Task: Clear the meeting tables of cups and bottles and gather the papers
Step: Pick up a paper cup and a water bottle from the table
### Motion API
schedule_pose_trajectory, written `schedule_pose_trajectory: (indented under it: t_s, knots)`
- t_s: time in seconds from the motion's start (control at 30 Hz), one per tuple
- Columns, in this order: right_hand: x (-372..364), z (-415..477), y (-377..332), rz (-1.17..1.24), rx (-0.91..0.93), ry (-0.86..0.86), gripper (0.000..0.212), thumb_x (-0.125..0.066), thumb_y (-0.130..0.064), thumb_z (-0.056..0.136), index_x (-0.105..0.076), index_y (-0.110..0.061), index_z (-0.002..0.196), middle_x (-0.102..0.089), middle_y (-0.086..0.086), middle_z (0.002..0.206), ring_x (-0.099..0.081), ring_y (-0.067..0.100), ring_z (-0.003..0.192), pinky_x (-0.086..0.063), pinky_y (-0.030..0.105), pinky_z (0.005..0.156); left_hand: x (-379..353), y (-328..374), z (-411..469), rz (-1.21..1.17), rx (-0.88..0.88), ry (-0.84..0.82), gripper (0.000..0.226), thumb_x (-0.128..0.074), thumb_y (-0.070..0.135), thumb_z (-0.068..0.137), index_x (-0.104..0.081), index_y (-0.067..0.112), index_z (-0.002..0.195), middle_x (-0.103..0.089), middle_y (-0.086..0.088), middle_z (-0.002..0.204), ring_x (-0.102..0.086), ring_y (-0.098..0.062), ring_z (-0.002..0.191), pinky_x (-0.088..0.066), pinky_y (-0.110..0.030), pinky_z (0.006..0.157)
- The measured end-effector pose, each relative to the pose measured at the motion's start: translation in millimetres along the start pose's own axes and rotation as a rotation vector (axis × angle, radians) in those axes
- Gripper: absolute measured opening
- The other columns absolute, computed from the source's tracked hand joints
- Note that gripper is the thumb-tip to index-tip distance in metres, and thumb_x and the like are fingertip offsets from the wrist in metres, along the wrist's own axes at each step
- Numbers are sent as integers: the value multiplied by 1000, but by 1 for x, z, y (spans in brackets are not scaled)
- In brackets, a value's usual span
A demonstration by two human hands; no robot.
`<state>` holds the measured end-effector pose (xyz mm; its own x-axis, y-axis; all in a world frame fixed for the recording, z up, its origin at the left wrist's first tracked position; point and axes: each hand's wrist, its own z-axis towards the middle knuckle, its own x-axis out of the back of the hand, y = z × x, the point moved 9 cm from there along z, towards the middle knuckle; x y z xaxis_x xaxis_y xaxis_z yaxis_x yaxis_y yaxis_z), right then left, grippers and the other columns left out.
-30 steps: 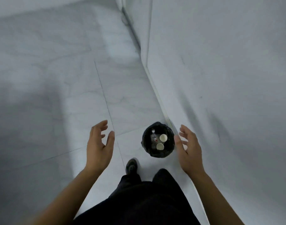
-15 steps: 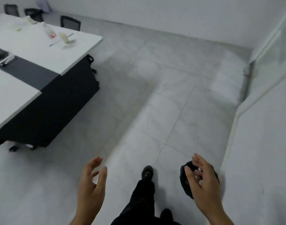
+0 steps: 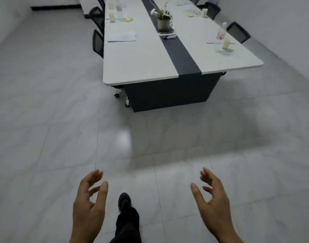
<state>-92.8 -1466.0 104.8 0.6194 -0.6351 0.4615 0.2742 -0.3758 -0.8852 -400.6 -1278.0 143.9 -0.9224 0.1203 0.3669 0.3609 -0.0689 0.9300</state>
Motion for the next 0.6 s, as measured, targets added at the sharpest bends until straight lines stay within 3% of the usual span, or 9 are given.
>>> schedule_pose_trajectory:
  t_s: [0.13,0.23,0.43,0.6]
  knots:
    - [-91,54,-42,-48,34,-102,62,-77,-25,84,-45,-37,137,-56,-23,128,-54,-7,119,-50,27,94,53,-46,68,-61,103,116,41,-62,9,93,-55,45,112,-68,15,111,-61,7,105,-53,-19,82]
    - [-161,99,-80,-59,56,-135,62,-76,-27,85,-43,-42,136,-55,-23,128,-53,-9,118,-51,27,94,85,-67,140,-104,150,142,39,-62,8,93,-56,42,111,-69,12,111,-63,3,106,-51,-25,87]
    - [-286,186,-168,-59,121,-233,60,-71,-35,88,-39,-43,138,-47,-31,128,-51,-8,118,-49,25,95,135,-63,292,-124,108,156,32,-60,10,95,-56,26,123,-67,10,114,-63,-3,109,-48,-24,88]
    - [-371,260,-211,-54,141,-253,61,-67,-39,89,-40,-35,143,-49,-24,128,-53,-2,119,-50,26,95,146,-72,403,-97,116,149,33,-60,13,96,-55,25,126,-66,11,117,-62,-4,111,-48,-23,87]
